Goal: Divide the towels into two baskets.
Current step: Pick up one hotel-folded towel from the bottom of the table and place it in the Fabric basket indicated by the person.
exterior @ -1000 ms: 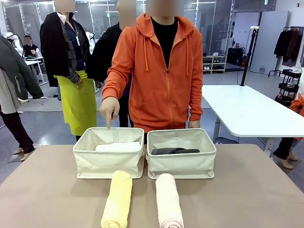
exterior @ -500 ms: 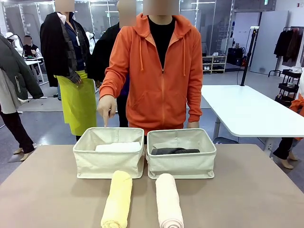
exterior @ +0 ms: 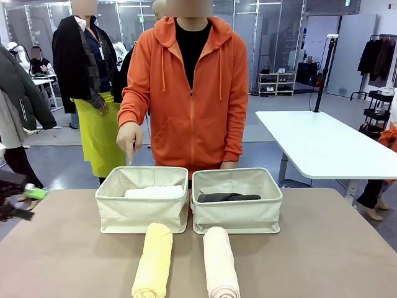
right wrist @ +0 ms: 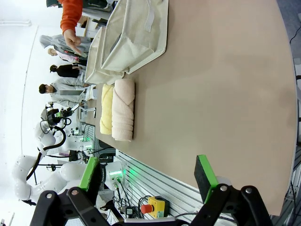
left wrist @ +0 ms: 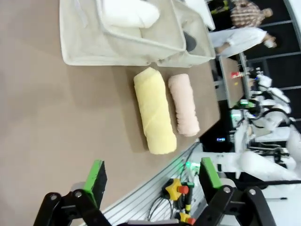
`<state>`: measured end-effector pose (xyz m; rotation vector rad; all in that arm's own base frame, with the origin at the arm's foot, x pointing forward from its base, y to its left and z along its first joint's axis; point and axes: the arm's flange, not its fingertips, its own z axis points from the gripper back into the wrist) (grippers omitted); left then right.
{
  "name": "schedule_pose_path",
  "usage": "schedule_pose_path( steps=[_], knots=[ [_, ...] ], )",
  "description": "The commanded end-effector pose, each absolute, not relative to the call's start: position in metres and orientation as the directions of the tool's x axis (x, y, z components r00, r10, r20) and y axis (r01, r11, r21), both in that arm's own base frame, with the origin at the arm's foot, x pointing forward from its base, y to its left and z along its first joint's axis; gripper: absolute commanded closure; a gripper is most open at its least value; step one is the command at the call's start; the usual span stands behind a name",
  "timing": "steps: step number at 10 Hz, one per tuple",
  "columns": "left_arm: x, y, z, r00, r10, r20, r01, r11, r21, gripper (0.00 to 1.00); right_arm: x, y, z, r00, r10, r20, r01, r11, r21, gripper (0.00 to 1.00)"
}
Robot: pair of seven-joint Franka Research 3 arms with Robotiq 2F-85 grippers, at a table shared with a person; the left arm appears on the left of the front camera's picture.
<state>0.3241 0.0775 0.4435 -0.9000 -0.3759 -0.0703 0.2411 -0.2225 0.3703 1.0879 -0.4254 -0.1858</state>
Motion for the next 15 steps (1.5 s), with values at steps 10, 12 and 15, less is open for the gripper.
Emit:
schedule_pose_path(
  steps=[10, 12, 15],
  knots=[
    [0.318, -0.161, 0.338, 0.972, -0.061, 0.228, 0.182, 0.809, -0.559, 0.00, 0.238, -0.221, 0.373, 0.908, -0.339, 0.248, -0.070, 0.460, 0.885, 0.00],
    [0.314, -0.172, 0.323, 0.977, -0.072, 0.200, 0.170, 0.827, -0.536, 0.00, 0.238, -0.221, 0.373, 0.908, -0.339, 0.248, -0.070, 0.460, 0.885, 0.00],
    [0.322, -0.185, 0.319, 0.971, -0.036, 0.237, 0.166, 0.813, -0.557, 0.00, 0.238, -0.221, 0.373, 0.908, -0.339, 0.248, -0.070, 0.460, 0.885, 0.00]
  ],
)
